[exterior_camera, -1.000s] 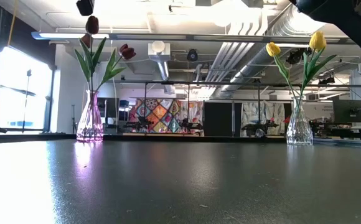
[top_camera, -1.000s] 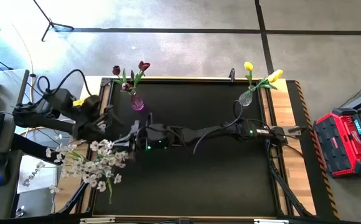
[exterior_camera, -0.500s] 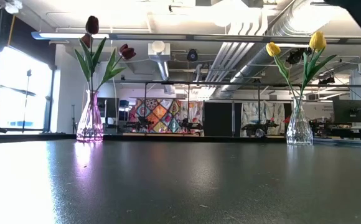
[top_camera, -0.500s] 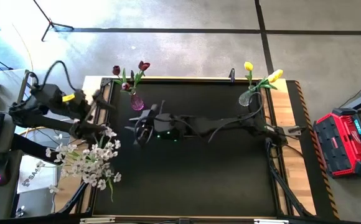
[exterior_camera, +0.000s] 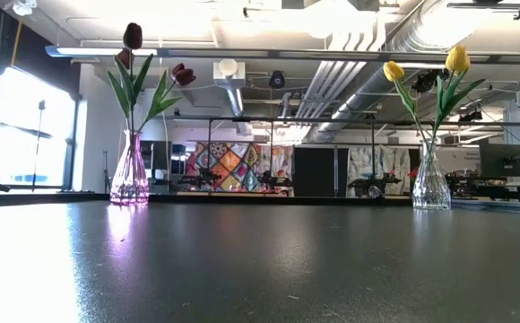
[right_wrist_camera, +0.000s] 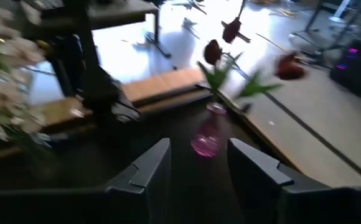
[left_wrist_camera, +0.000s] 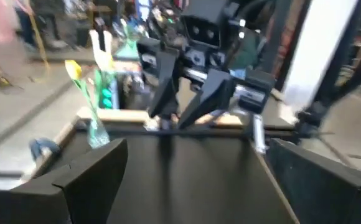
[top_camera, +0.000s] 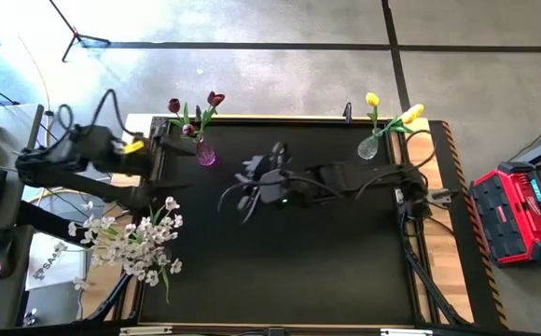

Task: Sort flowers into vase by color
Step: Return to Home Position

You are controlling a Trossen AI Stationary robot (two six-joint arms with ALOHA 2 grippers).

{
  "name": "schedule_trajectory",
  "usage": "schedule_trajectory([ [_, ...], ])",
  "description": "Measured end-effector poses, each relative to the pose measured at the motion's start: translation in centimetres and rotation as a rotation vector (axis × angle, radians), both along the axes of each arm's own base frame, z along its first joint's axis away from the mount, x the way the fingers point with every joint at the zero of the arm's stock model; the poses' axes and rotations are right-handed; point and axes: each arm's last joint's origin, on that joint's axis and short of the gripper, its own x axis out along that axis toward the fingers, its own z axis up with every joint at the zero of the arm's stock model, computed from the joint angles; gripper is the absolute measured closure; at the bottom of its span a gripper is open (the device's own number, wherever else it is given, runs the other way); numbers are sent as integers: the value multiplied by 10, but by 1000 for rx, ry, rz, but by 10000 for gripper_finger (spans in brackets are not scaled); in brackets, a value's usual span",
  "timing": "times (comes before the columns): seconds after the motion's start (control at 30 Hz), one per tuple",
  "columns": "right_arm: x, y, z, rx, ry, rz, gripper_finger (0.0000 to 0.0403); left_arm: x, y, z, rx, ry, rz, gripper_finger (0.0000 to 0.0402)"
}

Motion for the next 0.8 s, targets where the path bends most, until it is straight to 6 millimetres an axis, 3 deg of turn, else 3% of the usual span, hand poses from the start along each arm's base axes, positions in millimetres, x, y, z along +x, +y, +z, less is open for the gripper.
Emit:
schedule_trajectory([
  [0.13,-27,2,11,-33,70,-52,273,28,-1,4,53,-43,48,28],
  [0.27,-59,9,20,-73,117,-125,299,33,9,4,49,-44,119,61],
  [0.5,-111,14,31,-78,77,-225,339,19,30,-6,64,-2,151,180],
  [0.8,-141,8,6,98,-138,-84,399,6,42,-31,37,-50,141,335],
])
